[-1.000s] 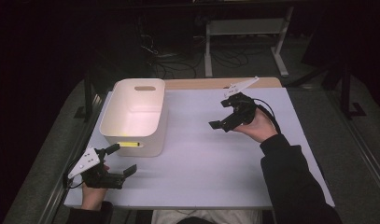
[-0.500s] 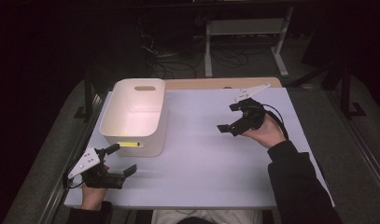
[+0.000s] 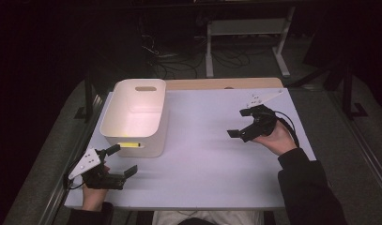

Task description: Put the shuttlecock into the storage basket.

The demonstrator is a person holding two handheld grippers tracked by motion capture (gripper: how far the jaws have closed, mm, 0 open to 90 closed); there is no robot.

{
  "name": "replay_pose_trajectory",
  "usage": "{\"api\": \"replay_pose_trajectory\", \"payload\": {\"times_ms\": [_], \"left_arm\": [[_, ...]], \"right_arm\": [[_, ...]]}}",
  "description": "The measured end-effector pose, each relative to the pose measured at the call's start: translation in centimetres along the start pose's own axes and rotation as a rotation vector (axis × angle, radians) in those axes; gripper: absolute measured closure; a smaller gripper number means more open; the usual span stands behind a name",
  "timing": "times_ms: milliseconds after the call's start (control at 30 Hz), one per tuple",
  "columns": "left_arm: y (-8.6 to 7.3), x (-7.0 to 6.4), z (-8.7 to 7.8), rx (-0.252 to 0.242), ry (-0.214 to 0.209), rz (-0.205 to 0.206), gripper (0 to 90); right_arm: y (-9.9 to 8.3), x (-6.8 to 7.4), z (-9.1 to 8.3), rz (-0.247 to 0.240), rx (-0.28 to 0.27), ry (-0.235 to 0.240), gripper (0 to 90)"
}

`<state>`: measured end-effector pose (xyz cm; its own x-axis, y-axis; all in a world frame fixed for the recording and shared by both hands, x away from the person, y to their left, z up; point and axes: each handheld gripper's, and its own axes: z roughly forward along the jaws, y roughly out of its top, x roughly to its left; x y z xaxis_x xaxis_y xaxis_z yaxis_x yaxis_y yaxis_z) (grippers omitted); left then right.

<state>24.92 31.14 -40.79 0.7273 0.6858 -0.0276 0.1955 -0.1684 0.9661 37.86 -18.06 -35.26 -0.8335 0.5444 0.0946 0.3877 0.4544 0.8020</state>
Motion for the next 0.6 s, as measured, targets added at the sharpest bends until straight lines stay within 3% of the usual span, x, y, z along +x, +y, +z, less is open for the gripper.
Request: {"api": "replay_pose_trajectory", "payload": {"times_ms": [600], "left_arm": [[0.0,0.0,0.0,0.001,0.002,0.0,0.0]], "right_arm": [[-2.7,-0.3,-1.5,0.056,-0.022,-0.018,0.0]]}}
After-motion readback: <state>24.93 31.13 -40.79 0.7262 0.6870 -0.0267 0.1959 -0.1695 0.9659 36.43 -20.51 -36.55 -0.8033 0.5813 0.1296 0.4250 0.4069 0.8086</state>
